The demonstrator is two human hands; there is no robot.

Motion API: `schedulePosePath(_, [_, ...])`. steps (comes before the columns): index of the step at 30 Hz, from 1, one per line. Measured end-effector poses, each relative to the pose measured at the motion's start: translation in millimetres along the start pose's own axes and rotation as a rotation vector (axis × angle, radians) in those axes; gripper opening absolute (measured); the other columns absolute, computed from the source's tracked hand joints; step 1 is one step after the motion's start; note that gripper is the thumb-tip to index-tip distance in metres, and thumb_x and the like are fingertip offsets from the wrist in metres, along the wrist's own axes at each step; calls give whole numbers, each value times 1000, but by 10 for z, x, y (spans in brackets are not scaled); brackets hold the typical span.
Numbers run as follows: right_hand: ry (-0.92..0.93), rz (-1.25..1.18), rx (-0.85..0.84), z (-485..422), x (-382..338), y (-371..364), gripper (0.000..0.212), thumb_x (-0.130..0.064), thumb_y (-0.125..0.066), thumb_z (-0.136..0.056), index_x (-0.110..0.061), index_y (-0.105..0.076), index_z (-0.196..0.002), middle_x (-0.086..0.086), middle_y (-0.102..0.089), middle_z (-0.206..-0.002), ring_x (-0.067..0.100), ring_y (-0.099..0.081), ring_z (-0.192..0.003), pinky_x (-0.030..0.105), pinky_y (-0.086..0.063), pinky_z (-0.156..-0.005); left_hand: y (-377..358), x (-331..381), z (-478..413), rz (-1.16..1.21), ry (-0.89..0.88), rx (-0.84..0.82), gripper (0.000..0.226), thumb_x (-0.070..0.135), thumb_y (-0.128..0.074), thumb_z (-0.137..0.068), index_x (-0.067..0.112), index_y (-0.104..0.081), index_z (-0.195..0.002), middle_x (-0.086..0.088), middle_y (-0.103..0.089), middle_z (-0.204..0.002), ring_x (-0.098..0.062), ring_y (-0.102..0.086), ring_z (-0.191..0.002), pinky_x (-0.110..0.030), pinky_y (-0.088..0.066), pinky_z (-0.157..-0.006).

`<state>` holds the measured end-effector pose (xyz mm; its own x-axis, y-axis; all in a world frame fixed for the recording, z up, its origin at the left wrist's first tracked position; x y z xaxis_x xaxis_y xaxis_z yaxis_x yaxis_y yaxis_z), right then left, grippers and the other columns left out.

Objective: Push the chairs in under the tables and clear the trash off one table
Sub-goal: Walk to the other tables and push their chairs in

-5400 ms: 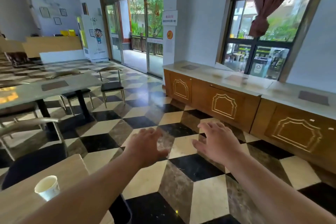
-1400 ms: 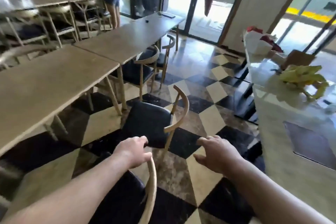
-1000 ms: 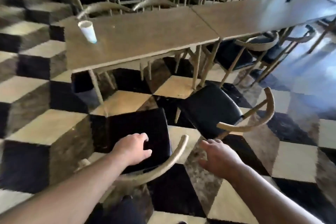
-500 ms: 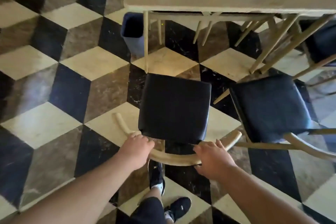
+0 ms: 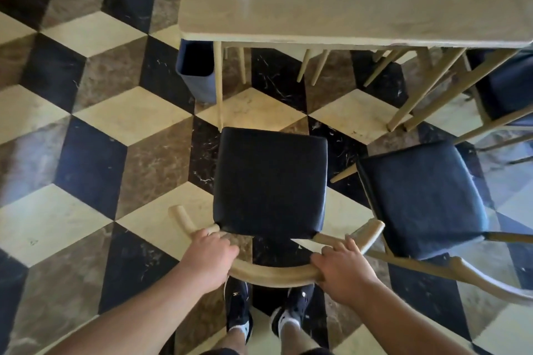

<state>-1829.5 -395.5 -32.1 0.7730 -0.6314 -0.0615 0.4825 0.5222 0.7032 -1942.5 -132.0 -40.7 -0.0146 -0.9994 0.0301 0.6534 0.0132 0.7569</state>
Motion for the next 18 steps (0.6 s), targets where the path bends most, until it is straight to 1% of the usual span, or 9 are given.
schedulePosePath(3, [13,7,12,-153,259,153,34,-36,-54,-98,-29,-57,-131,3,-65,-129,34,-54,-131,62,-7,-127,198,-2,-198,3,26,8,27,28,-69,-97,25,-67,-124,3,-70,-120,-24,-61,-119,-46,-38,-111])
schedulePosePath(9, [75,20,59,-483,744,595,30,-38,-54,-100,-25,-58,-127,6,-63,-126,33,-51,-130,61,-7,-127,579,-52,-613,23,125,7,29,26,-69,-96,32,-66,-125,8,-68,-121,-22,-59,-119,-43,-37,-111])
schedulePosePath(12, [82,28,71,-692,1000,788,29,-37,-52,-101,-25,-57,-127,6,-61,-126,33,-52,-128,61,-6,-127,829,-88,-834,25,151,23,29,30,-70,-95,31,-67,-124,10,-67,-121,-19,-58,-121,-40,-37,-111])
schedulePosePath(15, [91,46,90,-911,1212,999,30,-39,-53,-102,-25,-57,-129,5,-61,-126,32,-52,-128,61,-8,-127,1042,-168,-1059,18,175,25,28,32,-71,-93,32,-67,-121,9,-69,-120,-19,-61,-119,-43,-37,-112])
schedulePosePath(18, [104,49,109,-1128,1380,1174,29,-39,-55,-102,-27,-58,-128,3,-61,-122,31,-53,-126,61,-9,-128,1221,-271,-1280,5,175,9,25,33,-70,-92,31,-68,-116,7,-69,-116,-20,-62,-116,-43,-37,-109])
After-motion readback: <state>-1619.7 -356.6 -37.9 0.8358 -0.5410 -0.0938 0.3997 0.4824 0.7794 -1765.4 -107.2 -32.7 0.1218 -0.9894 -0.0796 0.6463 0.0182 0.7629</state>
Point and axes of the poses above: each hand's wrist, its own z-axis away from the middle knuckle, its own y-axis out of the back of the hand, x = y × z, the point moved 3 cm from there along -z, towards the middle knuckle
